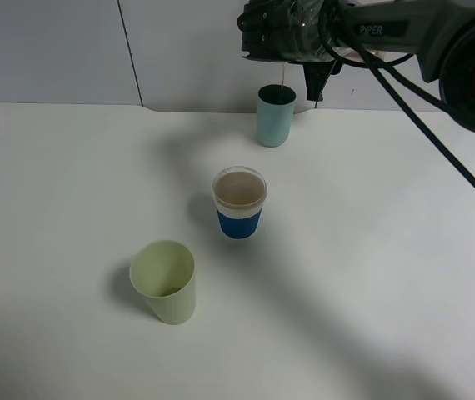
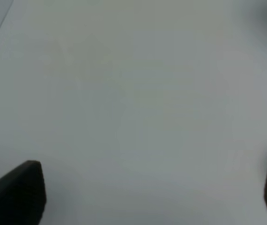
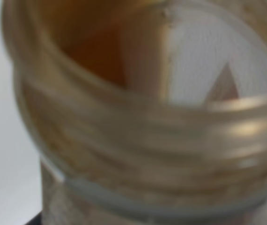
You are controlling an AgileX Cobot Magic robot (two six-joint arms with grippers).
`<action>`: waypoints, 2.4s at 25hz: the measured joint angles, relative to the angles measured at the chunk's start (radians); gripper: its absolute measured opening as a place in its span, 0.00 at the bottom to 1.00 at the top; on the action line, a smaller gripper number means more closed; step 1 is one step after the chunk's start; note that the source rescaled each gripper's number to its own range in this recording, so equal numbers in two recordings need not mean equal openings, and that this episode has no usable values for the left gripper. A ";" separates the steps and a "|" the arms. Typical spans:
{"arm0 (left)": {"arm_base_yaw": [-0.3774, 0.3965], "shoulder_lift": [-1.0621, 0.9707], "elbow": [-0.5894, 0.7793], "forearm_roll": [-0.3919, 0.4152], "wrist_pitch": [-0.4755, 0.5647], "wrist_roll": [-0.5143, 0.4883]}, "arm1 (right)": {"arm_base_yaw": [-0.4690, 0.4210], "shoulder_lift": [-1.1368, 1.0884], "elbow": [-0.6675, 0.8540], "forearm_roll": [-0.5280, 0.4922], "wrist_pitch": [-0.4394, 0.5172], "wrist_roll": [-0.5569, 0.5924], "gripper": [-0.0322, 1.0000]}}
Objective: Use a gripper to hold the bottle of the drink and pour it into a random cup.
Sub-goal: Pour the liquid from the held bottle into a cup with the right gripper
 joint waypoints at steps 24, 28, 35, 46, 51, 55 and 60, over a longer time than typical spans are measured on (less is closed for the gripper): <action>0.000 0.000 0.000 0.000 0.000 0.000 | 0.000 0.000 0.000 -0.034 0.000 -0.018 0.03; 0.000 0.000 0.000 0.000 0.000 0.000 | 0.000 0.000 0.000 -0.034 0.000 -0.020 0.03; 0.000 0.000 0.000 0.000 0.000 0.000 | 0.000 0.000 0.000 -0.034 0.000 -0.039 0.03; 0.000 0.000 0.000 0.000 0.000 0.000 | 0.000 0.000 0.000 -0.035 0.000 -0.074 0.03; 0.000 0.000 0.000 0.000 0.000 0.000 | 0.000 0.000 0.000 -0.037 0.000 -0.074 0.03; 0.000 0.000 0.000 0.000 0.000 0.000 | 0.000 0.000 0.000 -0.037 0.000 -0.074 0.03; 0.000 0.000 0.000 0.000 0.000 0.000 | 0.000 0.000 0.000 -0.038 0.000 -0.074 0.03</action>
